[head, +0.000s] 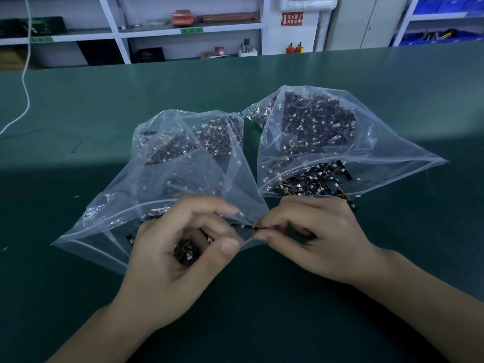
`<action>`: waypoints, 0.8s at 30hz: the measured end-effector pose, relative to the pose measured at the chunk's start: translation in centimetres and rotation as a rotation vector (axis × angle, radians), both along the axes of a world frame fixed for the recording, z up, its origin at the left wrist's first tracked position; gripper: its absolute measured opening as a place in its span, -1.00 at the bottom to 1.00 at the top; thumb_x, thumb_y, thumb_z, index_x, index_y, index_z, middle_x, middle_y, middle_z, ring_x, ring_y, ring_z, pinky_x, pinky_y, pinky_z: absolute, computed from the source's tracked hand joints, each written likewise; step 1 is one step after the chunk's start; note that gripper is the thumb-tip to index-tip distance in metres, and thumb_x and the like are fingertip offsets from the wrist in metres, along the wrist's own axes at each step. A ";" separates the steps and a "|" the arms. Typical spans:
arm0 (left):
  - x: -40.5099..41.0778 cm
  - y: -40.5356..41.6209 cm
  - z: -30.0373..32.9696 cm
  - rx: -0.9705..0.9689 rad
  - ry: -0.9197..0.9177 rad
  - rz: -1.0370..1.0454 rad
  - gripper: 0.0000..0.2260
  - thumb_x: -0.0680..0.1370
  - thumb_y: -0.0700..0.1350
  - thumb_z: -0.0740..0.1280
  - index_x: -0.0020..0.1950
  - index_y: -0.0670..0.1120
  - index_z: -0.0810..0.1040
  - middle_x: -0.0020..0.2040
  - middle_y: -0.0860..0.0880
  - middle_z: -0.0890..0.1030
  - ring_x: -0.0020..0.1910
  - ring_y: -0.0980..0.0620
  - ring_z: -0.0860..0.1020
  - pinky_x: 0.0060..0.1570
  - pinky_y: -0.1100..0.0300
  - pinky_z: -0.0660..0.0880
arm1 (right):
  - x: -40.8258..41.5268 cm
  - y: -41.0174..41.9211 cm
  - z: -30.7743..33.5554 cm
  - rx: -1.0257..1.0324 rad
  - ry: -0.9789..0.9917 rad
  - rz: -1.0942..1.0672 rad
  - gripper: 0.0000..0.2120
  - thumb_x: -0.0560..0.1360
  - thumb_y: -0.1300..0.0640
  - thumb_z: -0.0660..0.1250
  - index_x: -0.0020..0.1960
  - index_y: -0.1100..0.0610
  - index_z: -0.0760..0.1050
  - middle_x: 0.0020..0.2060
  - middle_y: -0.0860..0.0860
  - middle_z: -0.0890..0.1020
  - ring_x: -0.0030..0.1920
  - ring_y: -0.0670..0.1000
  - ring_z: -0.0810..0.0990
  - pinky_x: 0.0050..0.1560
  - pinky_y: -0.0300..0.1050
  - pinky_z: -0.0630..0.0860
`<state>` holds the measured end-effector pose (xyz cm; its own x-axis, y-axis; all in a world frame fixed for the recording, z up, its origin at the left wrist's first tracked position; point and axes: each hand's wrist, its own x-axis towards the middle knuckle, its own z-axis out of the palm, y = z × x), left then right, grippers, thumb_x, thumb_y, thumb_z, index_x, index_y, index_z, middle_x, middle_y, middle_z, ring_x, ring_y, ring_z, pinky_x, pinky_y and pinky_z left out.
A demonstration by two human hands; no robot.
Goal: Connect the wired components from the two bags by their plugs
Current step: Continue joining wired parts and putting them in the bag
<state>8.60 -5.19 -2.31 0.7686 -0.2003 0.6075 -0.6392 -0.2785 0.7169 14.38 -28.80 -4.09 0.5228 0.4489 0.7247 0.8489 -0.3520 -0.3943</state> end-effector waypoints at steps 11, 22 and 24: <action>0.6 0.1 -0.3 0.156 -0.144 0.133 -0.96 0.60 -0.11 0.44 0.02 0.02 0.68 -0.16 0.13 0.67 -0.22 0.13 0.65 -0.23 0.37 0.51 | -0.3 -0.1 -0.1 0.022 -0.011 0.048 -0.87 0.61 0.16 0.48 -0.03 0.23 0.70 -0.22 -0.13 0.56 -0.23 -0.37 0.42 -0.09 -0.52 0.32; 0.9 0.3 -0.3 0.285 -0.220 0.148 -0.87 0.61 -0.15 0.44 -0.08 -0.14 0.74 -0.12 0.06 0.69 -0.15 0.04 0.64 -0.21 0.13 0.52 | -0.4 0.2 0.3 0.031 -0.017 0.017 -0.83 0.64 0.19 0.41 -0.06 0.24 0.70 -0.25 -0.15 0.50 -0.25 -0.36 0.41 -0.11 -0.52 0.31; 0.9 0.3 -0.3 0.291 -0.223 0.150 -0.87 0.61 -0.16 0.44 -0.09 -0.14 0.75 -0.12 0.06 0.70 -0.14 0.04 0.65 -0.19 0.12 0.53 | -0.4 0.3 0.4 0.018 -0.015 0.009 -0.85 0.62 0.21 0.43 -0.08 0.24 0.69 -0.23 -0.20 0.42 -0.26 -0.37 0.40 -0.13 -0.54 0.29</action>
<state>9.54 -4.91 -2.66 0.6579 -0.2839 0.6976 -0.7071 -0.5516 0.4424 13.95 -28.53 -3.72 0.5073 0.4407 0.7406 0.8581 -0.3373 -0.3872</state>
